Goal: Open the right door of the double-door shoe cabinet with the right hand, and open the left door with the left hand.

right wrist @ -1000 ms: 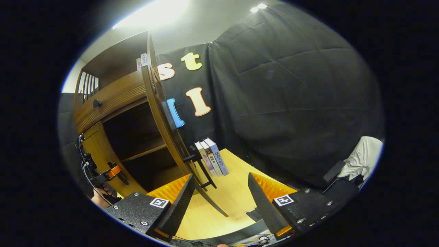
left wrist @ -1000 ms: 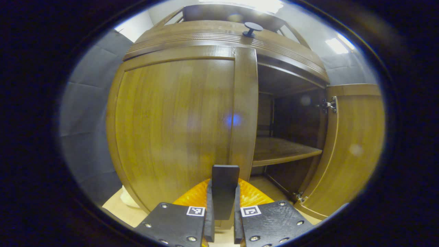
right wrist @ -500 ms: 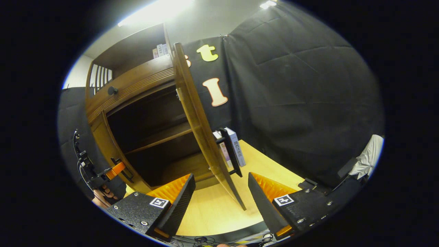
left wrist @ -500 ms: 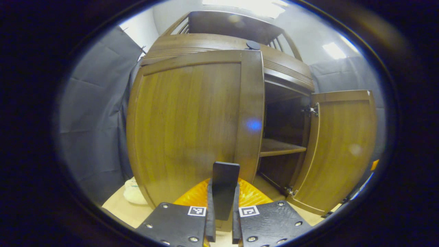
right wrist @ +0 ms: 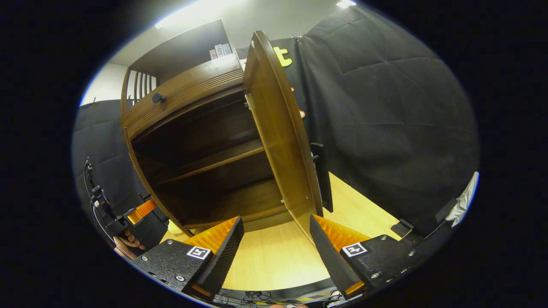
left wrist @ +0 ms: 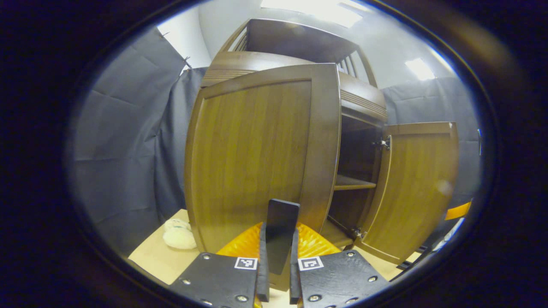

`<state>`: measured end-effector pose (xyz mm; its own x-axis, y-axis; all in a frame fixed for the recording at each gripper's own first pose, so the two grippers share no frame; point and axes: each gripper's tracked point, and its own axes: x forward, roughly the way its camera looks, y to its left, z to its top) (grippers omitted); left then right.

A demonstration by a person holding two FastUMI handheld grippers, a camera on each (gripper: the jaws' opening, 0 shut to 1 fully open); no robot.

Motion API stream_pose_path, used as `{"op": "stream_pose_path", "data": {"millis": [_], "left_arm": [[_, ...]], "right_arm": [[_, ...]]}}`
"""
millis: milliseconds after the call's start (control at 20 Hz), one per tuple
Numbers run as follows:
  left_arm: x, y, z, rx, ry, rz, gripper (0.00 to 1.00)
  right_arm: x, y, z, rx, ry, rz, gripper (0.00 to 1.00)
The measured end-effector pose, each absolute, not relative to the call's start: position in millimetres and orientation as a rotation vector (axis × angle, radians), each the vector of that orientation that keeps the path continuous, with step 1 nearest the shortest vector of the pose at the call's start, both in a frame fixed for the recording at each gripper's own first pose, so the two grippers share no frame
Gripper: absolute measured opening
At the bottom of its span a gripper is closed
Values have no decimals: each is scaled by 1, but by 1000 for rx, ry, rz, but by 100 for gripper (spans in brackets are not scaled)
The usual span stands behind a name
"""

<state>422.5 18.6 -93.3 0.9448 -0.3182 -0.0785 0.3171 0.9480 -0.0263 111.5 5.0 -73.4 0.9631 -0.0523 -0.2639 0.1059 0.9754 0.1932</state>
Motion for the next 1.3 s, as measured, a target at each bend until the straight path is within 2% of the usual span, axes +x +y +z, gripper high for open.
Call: {"op": "stream_pose_path", "data": {"millis": [50, 100, 150, 200, 300, 450, 500, 550, 600, 700, 750, 800, 850, 900, 950, 1000, 1050, 1100, 1150, 1200, 1250, 1300], "left_arm": [[422, 18, -92, -19, 79, -320, 27], [422, 20, -91, -25, 75, -315, 27], [421, 20, -91, -28, 72, -309, 24], [421, 21, -92, -31, 67, -304, 22], [422, 24, -90, -10, 62, -285, 17], [420, 30, -86, 7, 52, -248, 17], [418, 35, -88, 5, 47, -231, 12], [416, 40, -88, 4, 44, -211, 12], [413, 49, -88, 3, 40, -187, 12], [415, 61, -86, -8, 35, -153, 16], [413, 64, -86, -17, 36, -151, 13], [410, 68, -86, -18, 36, -147, 11], [409, 73, -86, -7, 35, -143, 13], [410, 80, -87, 11, 37, -141, 15], [409, 89, -89, 26, 44, -141, 11], [408, 99, -87, 34, 41, -142, 15], [409, 103, -86, 39, 38, -151, 15], [408, 105, -86, 41, 38, -167, 15], [408, 108, -84, 47, 34, -182, 11], [409, 114, -86, 52, 35, -193, 15], [410, 119, -87, 50, 39, -191, 11], [409, 124, -88, 35, 44, -187, 11]], "right_arm": [[111, 9, -73, 203, 262, -72, 95], [113, 11, -75, 199, 265, -64, 92], [116, 14, -75, 196, 269, -55, 96], [116, 17, -79, 194, 273, -45, 92], [118, 22, -82, 189, 281, -28, 92], [115, 32, -86, 186, 299, -6, 96], [113, 34, -89, 186, 303, 1, 96], [112, 37, -89, 186, 306, 7, 96], [113, 40, -90, 186, 311, 12, 92], [114, 45, -91, 191, 318, 24, 92], [114, 47, -92, 194, 321, 28, 92], [114, 49, -94, 196, 326, 32, 96], [114, 51, -95, 197, 331, 36, 96], [114, 53, -99, 195, 337, 38, 92], [115, 54, -102, 189, 342, 38, 96], [116, 55, -103, 180, 345, 35, 96], [117, 56, -104, 168, 347, 35, 96], [119, 57, -102, 154, 342, 34, 92], [121, 58, -96, 139, 329, 30, 96], [123, 58, -92, 123, 311, 26, 91], [125, 57, -86, 109, 293, 24, 91], [126, 57, -81, 96, 275, 20, 91]]}}
